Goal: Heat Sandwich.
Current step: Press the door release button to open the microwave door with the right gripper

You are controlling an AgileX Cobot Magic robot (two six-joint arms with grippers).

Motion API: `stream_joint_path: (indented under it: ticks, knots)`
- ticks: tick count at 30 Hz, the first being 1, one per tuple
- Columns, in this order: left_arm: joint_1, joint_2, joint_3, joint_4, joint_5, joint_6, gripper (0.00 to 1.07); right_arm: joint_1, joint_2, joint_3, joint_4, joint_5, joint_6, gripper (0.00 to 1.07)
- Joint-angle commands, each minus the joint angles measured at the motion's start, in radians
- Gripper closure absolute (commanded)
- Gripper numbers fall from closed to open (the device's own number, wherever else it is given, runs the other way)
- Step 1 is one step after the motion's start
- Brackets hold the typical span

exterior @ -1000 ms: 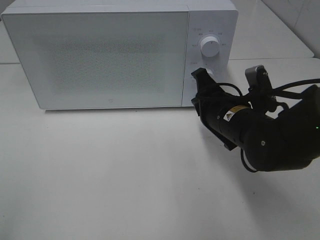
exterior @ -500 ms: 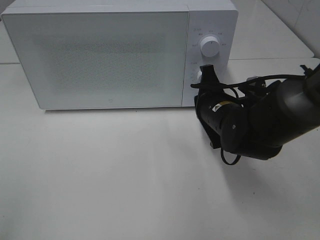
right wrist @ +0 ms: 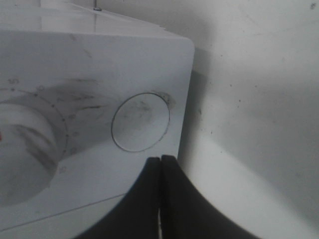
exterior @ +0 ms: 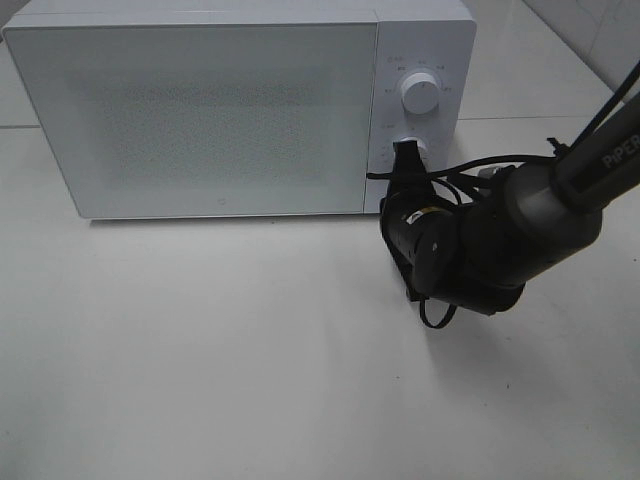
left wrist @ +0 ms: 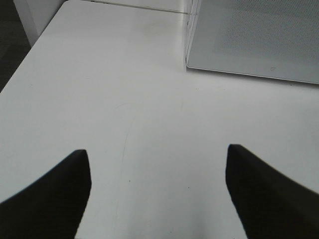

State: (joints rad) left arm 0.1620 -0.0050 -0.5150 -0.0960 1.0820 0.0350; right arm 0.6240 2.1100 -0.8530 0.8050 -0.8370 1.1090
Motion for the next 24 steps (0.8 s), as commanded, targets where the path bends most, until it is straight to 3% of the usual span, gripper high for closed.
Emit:
stream_joint_path:
  ticks: [1, 24]
  knots:
    - [0.002, -0.018, 0.001, 0.0, -0.013, -0.006, 0.35, -0.022, 0.014, -0.011, -0.005, -0.039, -0.017, 1.07]
    - [0.002, -0.018, 0.001, 0.0, -0.013, -0.006, 0.35, -0.065, 0.056, -0.083, -0.094, -0.117, -0.016, 1.07]
